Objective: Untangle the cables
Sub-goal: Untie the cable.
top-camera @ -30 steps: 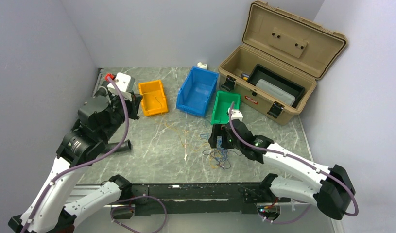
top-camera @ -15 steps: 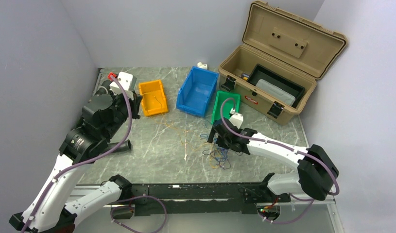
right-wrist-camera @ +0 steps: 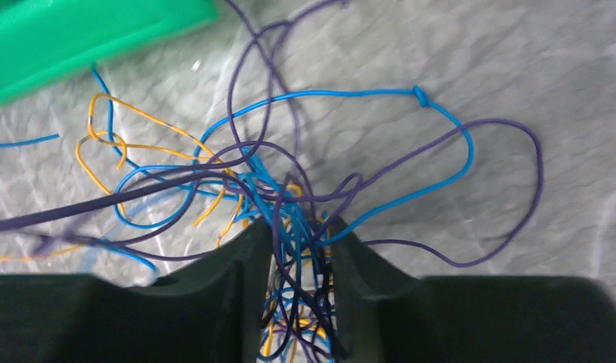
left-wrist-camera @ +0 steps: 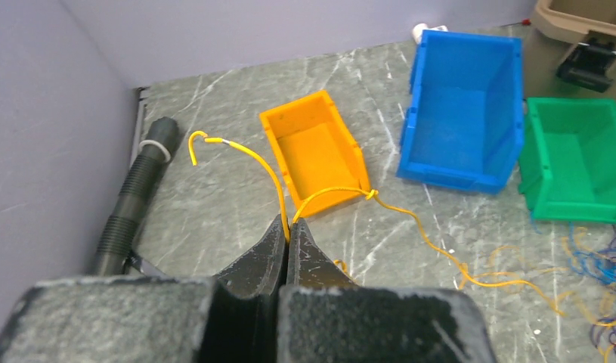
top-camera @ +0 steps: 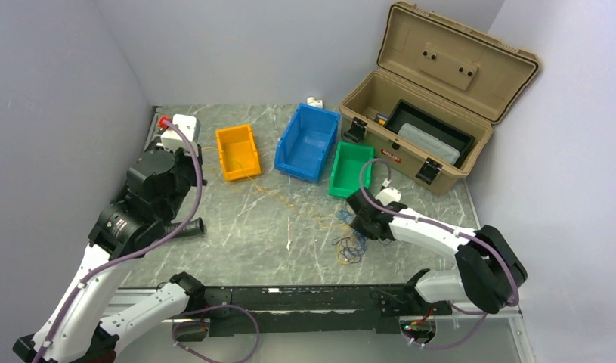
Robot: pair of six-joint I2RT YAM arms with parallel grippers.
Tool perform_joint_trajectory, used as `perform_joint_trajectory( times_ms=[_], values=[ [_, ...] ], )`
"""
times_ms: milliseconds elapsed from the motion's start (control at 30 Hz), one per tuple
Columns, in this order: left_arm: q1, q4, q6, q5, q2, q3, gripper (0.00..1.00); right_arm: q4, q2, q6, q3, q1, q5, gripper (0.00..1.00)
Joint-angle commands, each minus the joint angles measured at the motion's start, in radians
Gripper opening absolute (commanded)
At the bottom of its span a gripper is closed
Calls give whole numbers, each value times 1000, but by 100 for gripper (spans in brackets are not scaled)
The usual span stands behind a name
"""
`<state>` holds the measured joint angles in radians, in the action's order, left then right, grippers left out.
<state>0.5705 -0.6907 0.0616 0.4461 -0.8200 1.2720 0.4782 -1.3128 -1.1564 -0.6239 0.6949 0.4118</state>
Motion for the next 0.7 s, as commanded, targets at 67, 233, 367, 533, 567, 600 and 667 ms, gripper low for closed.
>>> perform_joint_trajectory(
  times_ms=[67,233,367,533,567,600,667],
  values=[
    [-8,-5,-23,120,25,37,0,124,158,-9,32,-155,84,24],
    [-11,-22,-19,182,15,39,0,215,307,11,33,-275,163,21],
    [-15,-30,-11,206,13,39,0,234,388,25,45,-342,181,17],
    [-15,68,-46,-204,47,-17,0,17,411,376,56,-348,-88,53],
    [-16,86,-49,-282,48,-28,0,-20,418,428,57,-348,-154,66],
    [-16,100,-50,-407,42,-36,0,-58,435,473,65,-348,-212,77],
    [-15,126,-42,-580,22,-52,0,-132,486,547,82,-347,-315,90]
  ],
)
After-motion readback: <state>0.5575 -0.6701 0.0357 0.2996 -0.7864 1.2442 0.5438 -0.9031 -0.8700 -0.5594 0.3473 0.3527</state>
